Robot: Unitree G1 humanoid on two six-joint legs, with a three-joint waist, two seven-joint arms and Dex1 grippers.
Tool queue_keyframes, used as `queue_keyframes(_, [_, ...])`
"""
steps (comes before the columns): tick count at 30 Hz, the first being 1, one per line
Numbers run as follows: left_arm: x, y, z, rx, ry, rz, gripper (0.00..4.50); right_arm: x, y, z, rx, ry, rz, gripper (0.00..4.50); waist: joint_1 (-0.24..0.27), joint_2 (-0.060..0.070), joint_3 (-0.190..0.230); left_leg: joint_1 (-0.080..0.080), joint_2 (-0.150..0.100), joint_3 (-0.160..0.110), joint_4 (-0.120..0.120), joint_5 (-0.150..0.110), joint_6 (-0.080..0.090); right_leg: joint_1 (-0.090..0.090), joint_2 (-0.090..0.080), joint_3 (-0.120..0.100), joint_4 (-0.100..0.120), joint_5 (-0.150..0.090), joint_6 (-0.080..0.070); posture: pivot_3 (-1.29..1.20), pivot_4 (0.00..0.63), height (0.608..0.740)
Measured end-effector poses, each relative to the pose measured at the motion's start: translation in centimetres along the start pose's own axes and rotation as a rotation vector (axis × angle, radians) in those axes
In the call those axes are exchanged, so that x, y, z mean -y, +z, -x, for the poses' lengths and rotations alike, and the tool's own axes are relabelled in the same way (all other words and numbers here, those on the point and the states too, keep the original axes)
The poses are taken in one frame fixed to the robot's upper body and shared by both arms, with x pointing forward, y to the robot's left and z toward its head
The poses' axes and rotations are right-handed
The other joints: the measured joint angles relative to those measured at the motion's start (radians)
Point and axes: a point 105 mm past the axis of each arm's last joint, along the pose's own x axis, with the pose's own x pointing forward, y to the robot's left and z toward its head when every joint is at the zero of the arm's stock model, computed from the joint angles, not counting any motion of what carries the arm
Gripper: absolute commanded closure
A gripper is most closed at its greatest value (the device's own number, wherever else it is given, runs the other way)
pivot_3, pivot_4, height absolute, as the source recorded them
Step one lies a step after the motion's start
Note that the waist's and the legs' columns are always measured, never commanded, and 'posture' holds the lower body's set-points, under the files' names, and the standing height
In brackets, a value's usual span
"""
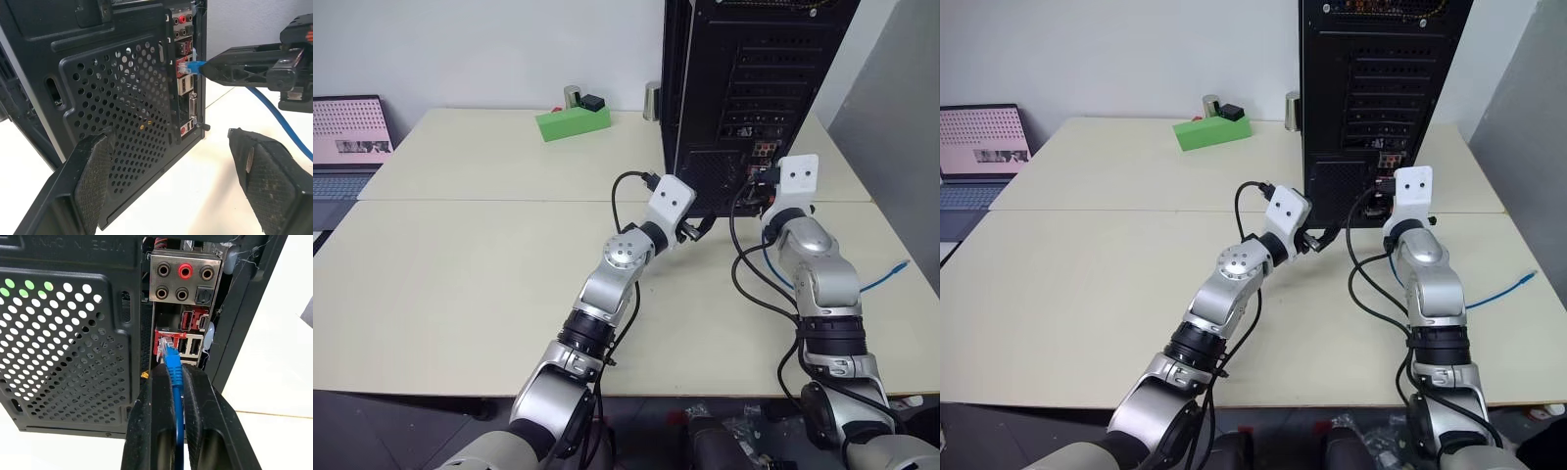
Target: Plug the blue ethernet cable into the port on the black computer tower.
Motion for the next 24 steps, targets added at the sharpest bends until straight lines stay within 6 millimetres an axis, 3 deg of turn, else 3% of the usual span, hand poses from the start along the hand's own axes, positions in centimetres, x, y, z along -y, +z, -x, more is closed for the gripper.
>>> queue_keyframes(24, [0.23,0.29,-0.10,0.018,-0.003,0.000,0.59,-0.85,0.40,-0.91,-0.038,-0.004,-0.089,4.50,-0.012,0.000,0.000,0.000,0.000,0.000,0.000,0.000,0.000,0.000,0.000,0.000,0.001,0.000,0.000,0.00,0.150,0.740])
